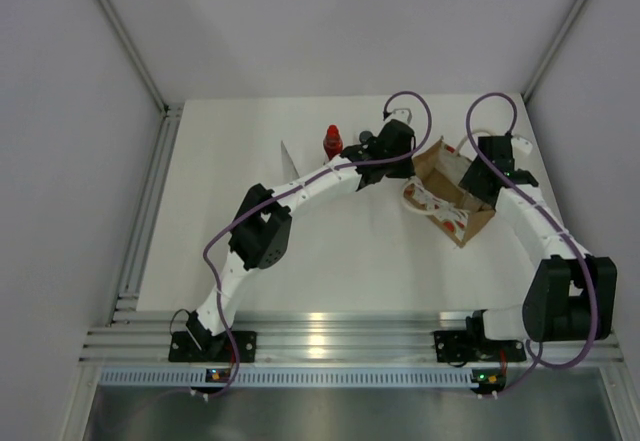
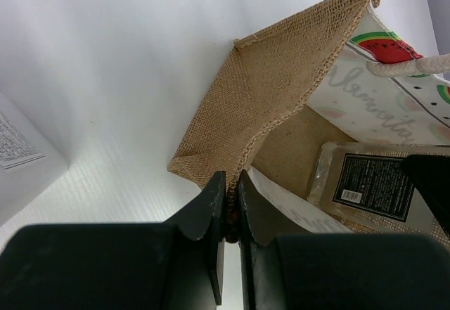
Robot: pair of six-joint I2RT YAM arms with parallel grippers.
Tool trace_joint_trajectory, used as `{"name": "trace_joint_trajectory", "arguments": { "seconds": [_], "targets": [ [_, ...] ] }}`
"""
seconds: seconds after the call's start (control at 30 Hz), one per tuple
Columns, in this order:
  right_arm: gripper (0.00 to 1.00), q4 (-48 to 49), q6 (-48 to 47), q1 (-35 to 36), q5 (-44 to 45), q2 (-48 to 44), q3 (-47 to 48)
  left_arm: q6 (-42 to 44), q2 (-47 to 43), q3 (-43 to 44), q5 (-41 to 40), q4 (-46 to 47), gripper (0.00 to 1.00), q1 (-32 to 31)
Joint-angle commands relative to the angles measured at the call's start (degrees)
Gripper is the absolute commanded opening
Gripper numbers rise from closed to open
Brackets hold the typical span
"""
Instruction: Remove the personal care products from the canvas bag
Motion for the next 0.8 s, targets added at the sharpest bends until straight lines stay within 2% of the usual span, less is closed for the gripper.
{"name": "trace_joint_trajectory", "arguments": {
  "seconds": [0.0, 0.03, 0.2, 0.23, 0.3, 0.33, 0.4, 0.77],
  "targets": [
    [0.56, 2.89, 2.28, -0.81, -1.48, 1.95, -1.07, -0.66, -1.67, 2.22, 0.19, 0.34, 0.00, 0.19],
    [0.56, 3.15, 2.46, -0.81, -1.31, 2.04, -1.33, -0.66, -1.75, 2.13, 0.19, 0.34, 0.00, 0.10],
    [0.38, 3.42, 2.72, -0.81, -1.04, 1.78, -1.25, -0.66, -1.93, 2.04, -0.16, 0.25, 0.00, 0.19],
    [0.28, 3.42, 2.64, -0.81, -1.13, 1.52, -0.81, -0.66, -1.84, 2.04, -0.16, 0.34, 0.00, 0.19],
    [0.19, 3.41, 2.63, -0.81, -1.66, 0.38, -0.29, -0.84, -1.93, 1.95, -0.42, 0.25, 0.00, 0.19],
    [0.08, 3.33, 2.55, -0.81, -1.92, -0.06, 0.33, -0.93, -1.93, 1.87, -0.51, 0.34, 0.00, 0.19],
    [0.00, 2.98, 2.29, -0.81, -3.06, -1.73, 1.03, -1.19, -2.02, 1.78, -0.86, 0.34, 0.00, 0.19],
    [0.00, -1.59, 1.49, -0.81, -3.15, -5.07, 7.89, -1.81, -2.55, 1.43, -2.44, 0.25, 0.00, 0.19]
  ]
}}
